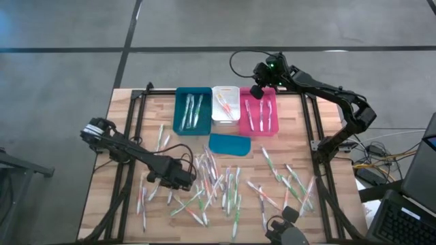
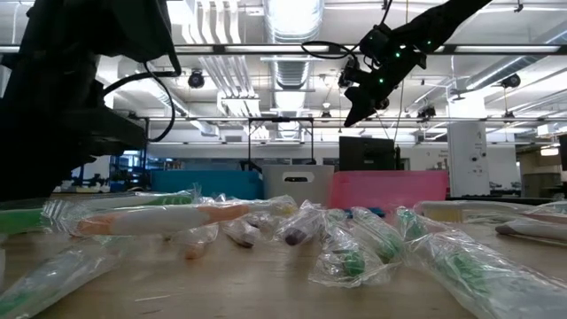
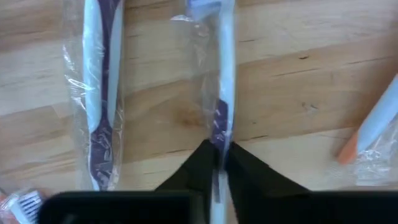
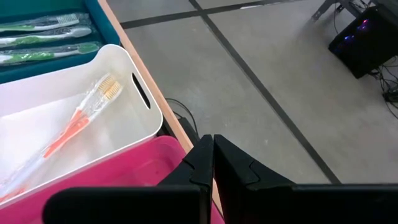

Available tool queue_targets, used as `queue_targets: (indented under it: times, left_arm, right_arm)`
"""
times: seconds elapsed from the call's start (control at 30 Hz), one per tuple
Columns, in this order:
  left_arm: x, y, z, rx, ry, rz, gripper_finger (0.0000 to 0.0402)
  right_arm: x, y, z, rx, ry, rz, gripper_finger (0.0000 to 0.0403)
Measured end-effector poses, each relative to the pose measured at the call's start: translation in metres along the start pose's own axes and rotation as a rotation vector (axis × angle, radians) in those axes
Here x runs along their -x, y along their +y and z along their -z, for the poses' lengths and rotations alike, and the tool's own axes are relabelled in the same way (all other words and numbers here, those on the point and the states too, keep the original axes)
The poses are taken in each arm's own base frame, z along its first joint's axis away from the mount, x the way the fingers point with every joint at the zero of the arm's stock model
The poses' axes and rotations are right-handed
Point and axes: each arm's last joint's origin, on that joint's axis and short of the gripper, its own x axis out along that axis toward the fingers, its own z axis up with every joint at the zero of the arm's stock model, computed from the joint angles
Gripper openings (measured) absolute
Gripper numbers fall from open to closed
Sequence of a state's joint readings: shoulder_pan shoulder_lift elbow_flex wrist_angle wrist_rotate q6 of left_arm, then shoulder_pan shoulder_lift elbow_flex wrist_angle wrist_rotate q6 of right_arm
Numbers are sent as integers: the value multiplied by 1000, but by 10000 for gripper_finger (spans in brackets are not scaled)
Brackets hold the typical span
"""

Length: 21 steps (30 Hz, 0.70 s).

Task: Pick & Place Toothbrushes
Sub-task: Put the purple toothbrush into the pink bin

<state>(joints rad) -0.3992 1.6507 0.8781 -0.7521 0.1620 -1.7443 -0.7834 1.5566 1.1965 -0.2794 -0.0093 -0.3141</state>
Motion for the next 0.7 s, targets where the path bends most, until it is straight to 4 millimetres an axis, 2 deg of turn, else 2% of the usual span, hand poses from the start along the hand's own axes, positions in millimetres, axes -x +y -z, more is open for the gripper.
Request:
queue_targets:
  times: [0.07, 0.17, 0.37, 0.5, 0.7]
  left_arm:
    - [5, 0, 1, -1, -6, 8, 17]
    - [14, 5, 0, 0, -61, 2, 14]
    - [52, 7, 0, -32, -231, 147, 16]
    - [77, 14, -1, -72, -429, 276, 12]
    - [105, 22, -7, -172, -854, 374, 18]
  right_arm:
    - [0, 0, 0, 0, 0, 0, 8]
    - [0, 0, 0, 0, 0, 0, 8]
    - [0, 2, 0, -12, -15, -44, 8]
    - [1, 7, -7, -15, -134, -260, 8]
    - [5, 19, -14, 14, -431, -755, 8]
